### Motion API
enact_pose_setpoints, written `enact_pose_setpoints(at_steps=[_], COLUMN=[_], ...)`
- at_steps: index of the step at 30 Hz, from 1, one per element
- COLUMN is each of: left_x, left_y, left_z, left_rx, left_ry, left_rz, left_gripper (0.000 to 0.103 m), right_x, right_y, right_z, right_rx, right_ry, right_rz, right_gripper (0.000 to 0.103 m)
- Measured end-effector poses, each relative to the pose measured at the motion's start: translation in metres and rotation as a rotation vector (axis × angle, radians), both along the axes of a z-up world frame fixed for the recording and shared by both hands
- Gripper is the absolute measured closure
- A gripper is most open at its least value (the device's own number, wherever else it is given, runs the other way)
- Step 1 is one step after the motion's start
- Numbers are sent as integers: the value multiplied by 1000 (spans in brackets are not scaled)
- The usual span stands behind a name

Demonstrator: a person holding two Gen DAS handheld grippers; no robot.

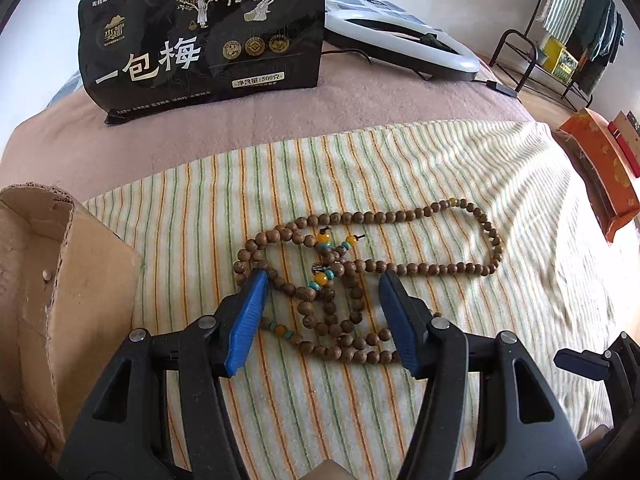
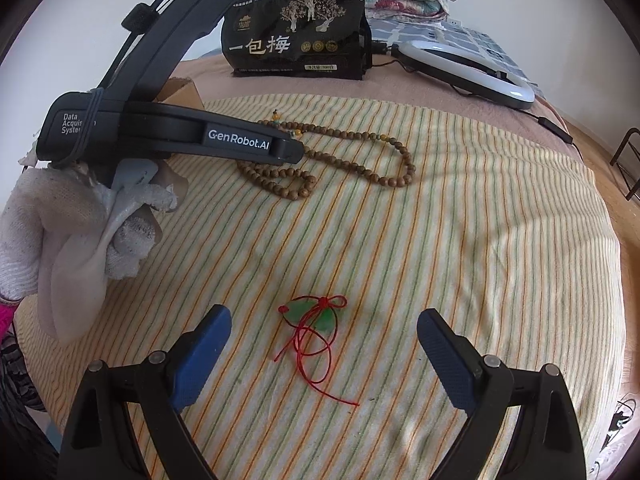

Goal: Organize jewelry
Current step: 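Grasp the wooden bead mala with the left tool while the right tool grasps the jade pendant, then lift the mala with the left tool while the right tool carries the jade pendant over the box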

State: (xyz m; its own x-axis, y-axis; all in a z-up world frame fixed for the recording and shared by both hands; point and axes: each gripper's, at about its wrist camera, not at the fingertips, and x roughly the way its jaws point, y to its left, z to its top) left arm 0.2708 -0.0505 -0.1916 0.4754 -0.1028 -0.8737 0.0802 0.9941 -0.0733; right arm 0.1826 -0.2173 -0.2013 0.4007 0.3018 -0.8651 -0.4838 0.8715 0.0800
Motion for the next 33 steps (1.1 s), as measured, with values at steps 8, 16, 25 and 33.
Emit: enact_pose_setpoints(at_steps=[8, 16, 25, 33], left_x=[0, 0, -6, -18], left_y=[2, 8, 6, 6], left_z=[-4, -4, 5, 41], left_rx=[45, 25, 18, -36], left_ry=[-24, -29, -54, -117], left_rz=[-3, -1, -5, -4], left_gripper=[56, 91, 91, 91], right_x=[5, 8, 4, -6], right_y=[6, 11, 15, 10], right_z=[-8, -12, -7, 4], right_rx=[-18, -66, -101, -109], right_ry=[6, -15, -24, -39], right_rz=[6, 7, 24, 17], right_gripper=[8, 27, 72, 73])
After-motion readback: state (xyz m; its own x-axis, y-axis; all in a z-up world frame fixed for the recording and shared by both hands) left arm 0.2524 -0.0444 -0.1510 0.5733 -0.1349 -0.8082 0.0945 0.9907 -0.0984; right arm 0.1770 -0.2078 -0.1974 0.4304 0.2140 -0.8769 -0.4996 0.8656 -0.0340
